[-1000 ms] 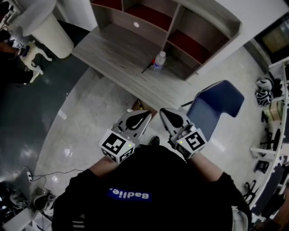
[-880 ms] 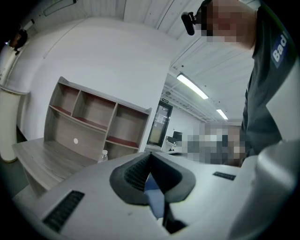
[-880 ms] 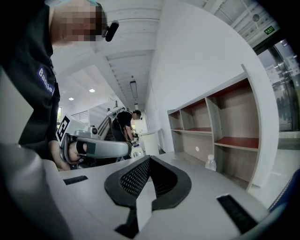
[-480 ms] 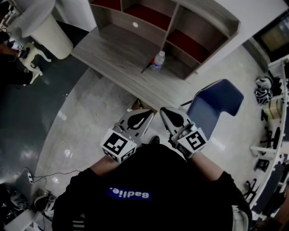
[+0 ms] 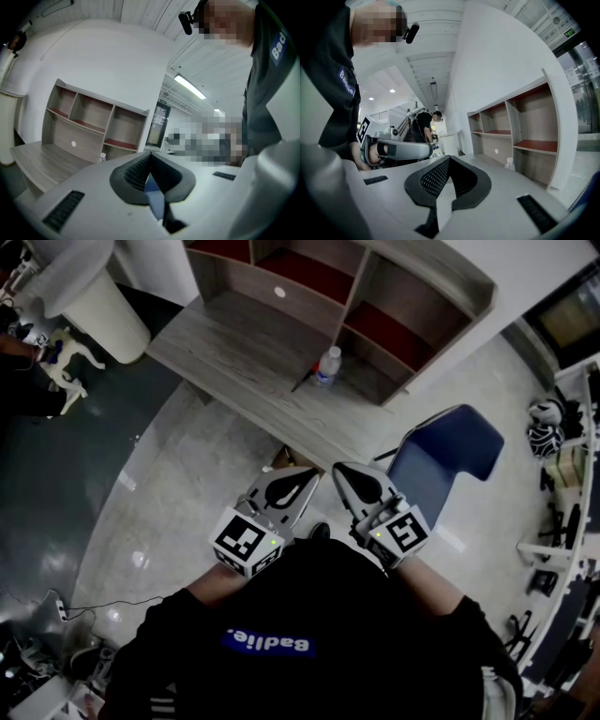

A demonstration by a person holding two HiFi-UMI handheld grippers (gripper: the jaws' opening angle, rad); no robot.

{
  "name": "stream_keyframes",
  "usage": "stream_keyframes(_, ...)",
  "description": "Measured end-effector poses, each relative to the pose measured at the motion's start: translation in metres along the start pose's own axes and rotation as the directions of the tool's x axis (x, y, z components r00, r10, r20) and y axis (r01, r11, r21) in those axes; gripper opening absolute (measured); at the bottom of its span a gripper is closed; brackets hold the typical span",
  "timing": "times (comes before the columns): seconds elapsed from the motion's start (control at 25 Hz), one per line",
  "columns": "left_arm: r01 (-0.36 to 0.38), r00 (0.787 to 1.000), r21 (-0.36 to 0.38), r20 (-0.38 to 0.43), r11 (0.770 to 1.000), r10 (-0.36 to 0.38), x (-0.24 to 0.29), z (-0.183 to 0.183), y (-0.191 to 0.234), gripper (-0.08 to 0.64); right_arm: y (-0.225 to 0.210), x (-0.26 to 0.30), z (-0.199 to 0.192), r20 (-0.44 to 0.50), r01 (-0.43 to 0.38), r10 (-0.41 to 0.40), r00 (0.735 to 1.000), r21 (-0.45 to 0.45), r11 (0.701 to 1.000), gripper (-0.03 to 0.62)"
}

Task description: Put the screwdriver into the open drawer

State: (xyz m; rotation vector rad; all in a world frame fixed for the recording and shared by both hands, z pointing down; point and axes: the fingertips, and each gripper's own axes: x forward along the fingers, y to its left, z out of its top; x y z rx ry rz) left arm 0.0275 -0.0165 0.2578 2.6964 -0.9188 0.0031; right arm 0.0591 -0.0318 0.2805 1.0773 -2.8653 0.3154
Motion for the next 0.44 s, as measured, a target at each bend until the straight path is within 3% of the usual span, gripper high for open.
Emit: stream_keyframes(0.44,0.003,1.000,-0.003,-0.002,1.000,-0.003,0.0016,-0.0046,0.0002,0.003,-0.0015,-0.0025,-0.0025,-0.001,0.008,-0.008,1.000,0.002,1.000,0.028)
